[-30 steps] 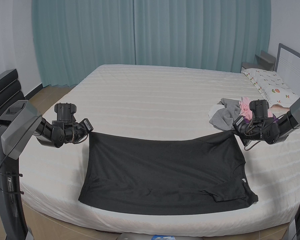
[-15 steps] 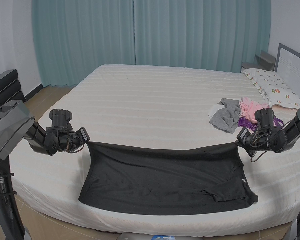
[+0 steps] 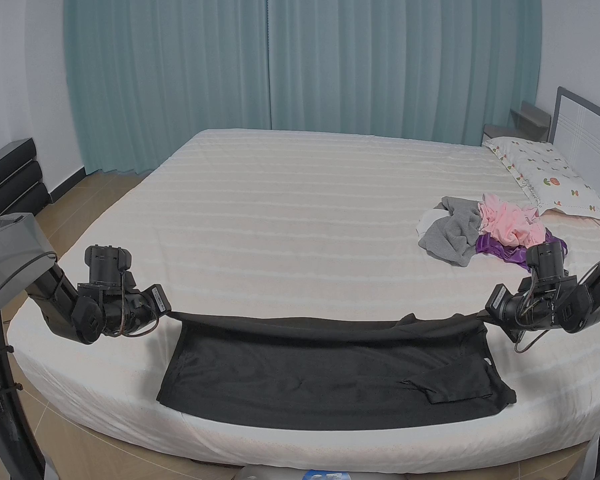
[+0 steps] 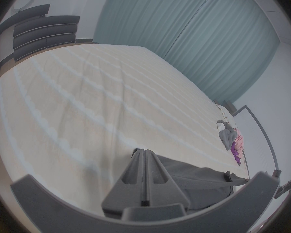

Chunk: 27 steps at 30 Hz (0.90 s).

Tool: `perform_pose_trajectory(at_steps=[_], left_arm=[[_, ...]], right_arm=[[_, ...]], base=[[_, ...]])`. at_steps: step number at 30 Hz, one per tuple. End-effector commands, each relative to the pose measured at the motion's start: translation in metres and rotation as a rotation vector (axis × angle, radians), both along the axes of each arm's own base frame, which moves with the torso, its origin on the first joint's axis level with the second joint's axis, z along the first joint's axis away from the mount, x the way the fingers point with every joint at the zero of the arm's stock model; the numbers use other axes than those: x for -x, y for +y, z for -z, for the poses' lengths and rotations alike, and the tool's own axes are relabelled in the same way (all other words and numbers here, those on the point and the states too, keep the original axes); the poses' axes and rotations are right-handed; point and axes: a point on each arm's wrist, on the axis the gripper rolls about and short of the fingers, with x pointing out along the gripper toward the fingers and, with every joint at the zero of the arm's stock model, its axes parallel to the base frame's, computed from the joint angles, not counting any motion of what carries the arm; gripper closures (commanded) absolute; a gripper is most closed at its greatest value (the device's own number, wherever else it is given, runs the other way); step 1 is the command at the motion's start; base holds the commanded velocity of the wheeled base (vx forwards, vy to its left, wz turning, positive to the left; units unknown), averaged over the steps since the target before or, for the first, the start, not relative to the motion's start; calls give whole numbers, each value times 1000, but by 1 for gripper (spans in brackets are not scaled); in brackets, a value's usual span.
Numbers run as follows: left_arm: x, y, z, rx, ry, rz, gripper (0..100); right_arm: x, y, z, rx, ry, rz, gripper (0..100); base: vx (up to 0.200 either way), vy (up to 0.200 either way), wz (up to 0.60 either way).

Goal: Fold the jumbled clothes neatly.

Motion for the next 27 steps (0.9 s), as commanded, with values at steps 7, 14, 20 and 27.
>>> perform_pose_trajectory(at_steps=[7, 14, 20, 27], left_arm=[[29, 8, 13, 19, 60, 4, 100], [38, 10, 24, 3, 100, 29, 100], [40, 9, 31, -13, 107, 46, 100], [47, 8, 40, -15, 132, 51, 0]], right_arm=[[21, -12, 21, 21, 45, -7, 100], [27, -10, 36, 29, 101, -33, 100], [27, -9, 41, 31, 119, -38, 100], [28, -8, 45, 47, 131, -59, 100]], base=[[0, 0, 0], [0, 0, 0], [0, 0, 0], [0, 0, 0]])
